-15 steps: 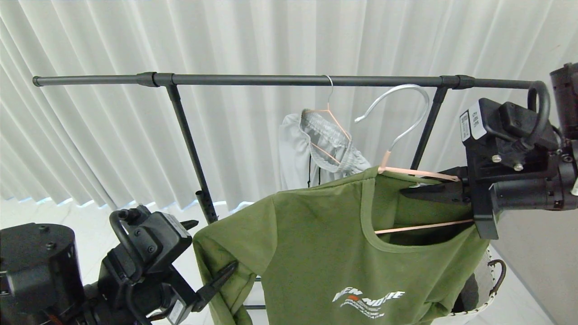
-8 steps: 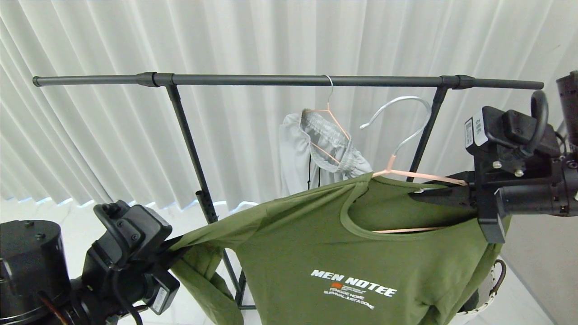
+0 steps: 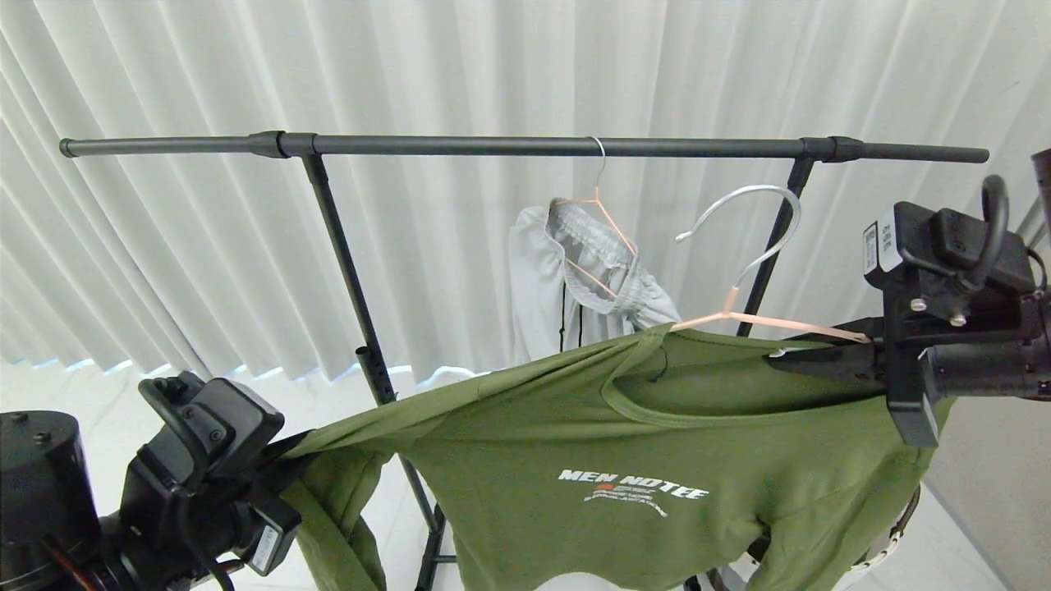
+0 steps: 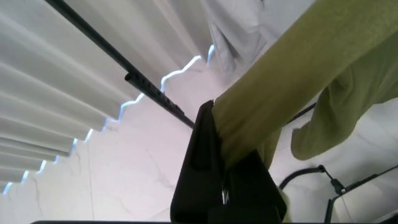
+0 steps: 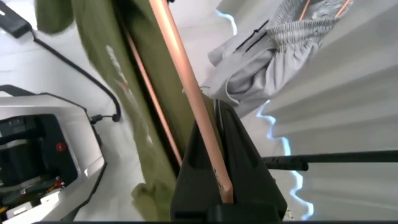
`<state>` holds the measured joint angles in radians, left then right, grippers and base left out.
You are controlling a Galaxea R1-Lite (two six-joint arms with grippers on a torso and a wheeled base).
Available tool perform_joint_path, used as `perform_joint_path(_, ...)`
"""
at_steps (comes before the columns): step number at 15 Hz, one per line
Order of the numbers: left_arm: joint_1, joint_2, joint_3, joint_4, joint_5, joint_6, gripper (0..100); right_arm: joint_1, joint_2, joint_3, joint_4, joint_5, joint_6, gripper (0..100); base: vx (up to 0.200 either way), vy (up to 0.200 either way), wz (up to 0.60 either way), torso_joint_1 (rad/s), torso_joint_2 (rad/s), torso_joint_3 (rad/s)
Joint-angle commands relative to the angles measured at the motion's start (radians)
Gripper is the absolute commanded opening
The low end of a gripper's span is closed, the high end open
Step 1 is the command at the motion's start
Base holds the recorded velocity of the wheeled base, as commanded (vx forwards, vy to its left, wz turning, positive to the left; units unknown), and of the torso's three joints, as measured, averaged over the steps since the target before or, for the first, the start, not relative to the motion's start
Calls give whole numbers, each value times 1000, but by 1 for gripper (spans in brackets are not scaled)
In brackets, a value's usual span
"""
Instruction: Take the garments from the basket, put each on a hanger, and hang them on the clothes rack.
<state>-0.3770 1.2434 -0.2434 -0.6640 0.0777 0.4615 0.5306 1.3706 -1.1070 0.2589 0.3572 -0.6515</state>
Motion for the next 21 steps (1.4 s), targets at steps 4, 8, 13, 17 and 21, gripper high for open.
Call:
perform_joint_path(4, -25, -15, -4, -5, -1, -3, 100, 0, -1, -2, 0, -30, 7, 0, 0, 0, 0, 0, 0, 0)
perform_joint_path(8, -26, -33, 3, -5, -1, -3, 100, -11, -2, -4, 3, -101, 49, 0, 0, 0, 0, 0, 0, 0)
perform_joint_path(13, -74, -107, -10, -6, -7, -18, 100, -47, -39, -2, 74, -198, 173, 0, 0, 0, 0, 0, 0, 0)
perform_joint_path(17, -68, -99, -2, -6, -1, -32, 100, -133, -116, 1, 250, -300, 174, 0, 0, 0, 0, 0, 0, 0)
perform_joint_path(21, -62, -75, 6, -6, 2, -21, 100, -287, -208, 3, 418, -351, 174, 0, 0, 0, 0, 0, 0, 0)
